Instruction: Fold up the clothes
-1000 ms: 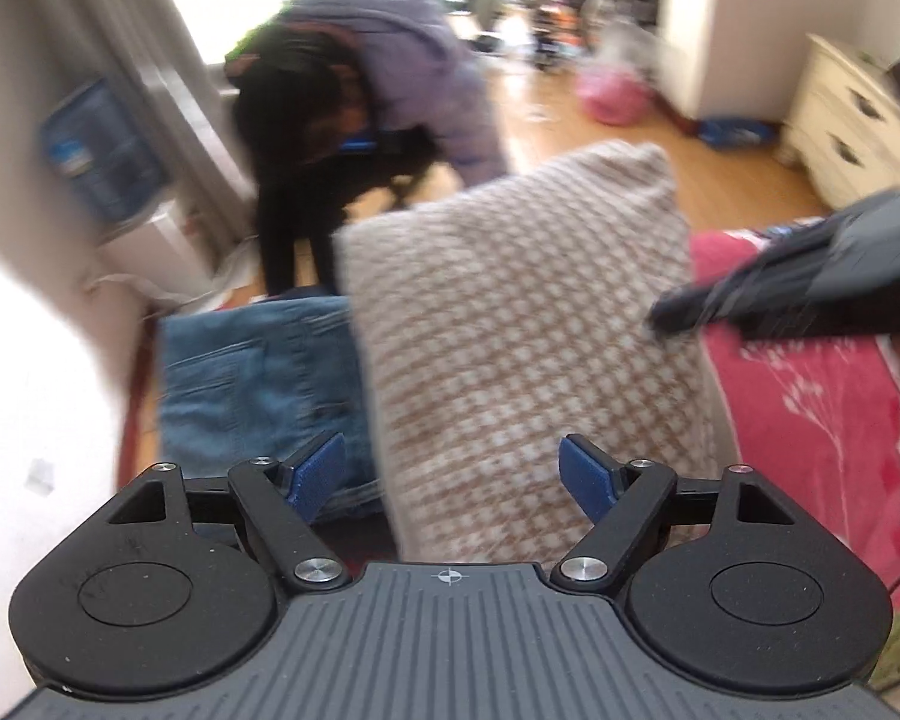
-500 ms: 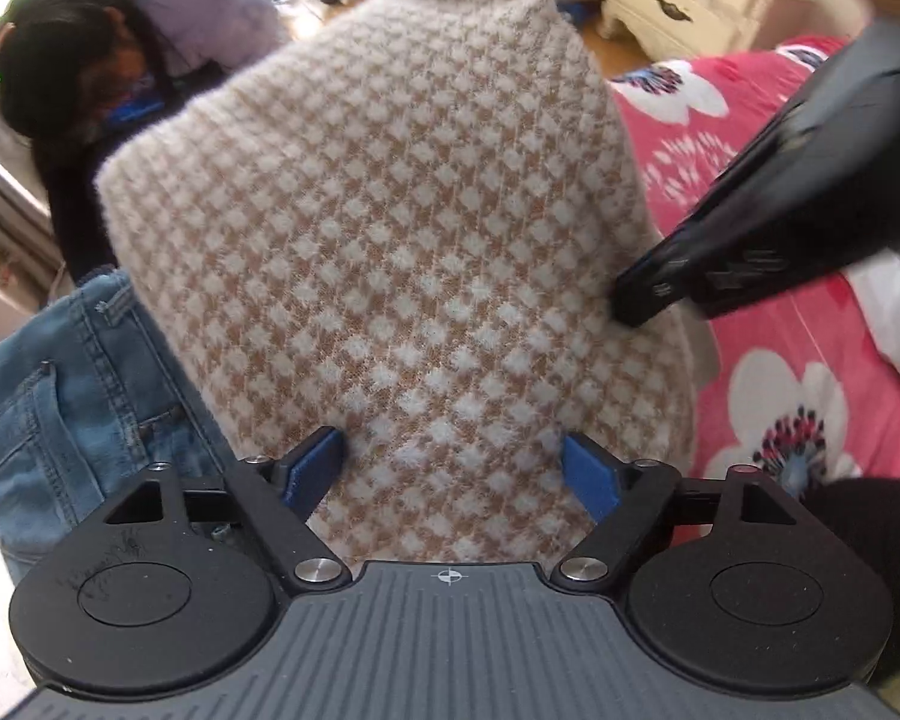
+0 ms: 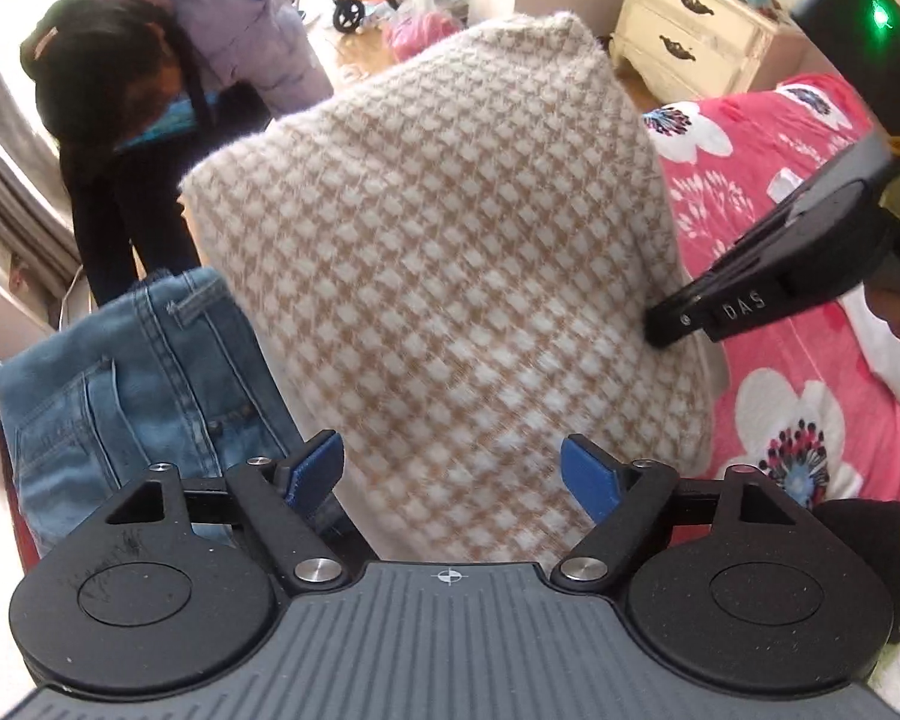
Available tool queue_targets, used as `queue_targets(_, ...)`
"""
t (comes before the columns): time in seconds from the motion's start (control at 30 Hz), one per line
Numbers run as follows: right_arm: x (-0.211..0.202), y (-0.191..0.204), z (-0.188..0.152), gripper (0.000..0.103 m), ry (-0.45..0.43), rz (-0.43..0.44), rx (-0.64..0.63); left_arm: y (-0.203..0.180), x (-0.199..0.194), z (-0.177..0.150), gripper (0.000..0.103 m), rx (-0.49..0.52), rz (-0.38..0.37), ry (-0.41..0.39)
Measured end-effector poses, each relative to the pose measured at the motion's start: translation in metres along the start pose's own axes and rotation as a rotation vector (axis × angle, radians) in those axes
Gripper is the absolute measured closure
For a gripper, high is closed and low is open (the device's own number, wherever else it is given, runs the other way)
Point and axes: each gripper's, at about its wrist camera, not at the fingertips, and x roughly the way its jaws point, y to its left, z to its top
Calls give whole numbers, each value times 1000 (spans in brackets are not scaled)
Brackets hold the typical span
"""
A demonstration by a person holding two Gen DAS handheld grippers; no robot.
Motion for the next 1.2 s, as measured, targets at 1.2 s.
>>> queue_targets(1.2, -19, -14, 69, 100, -452, 135, -217, 7, -70, 40, 20, -506, 374, -131)
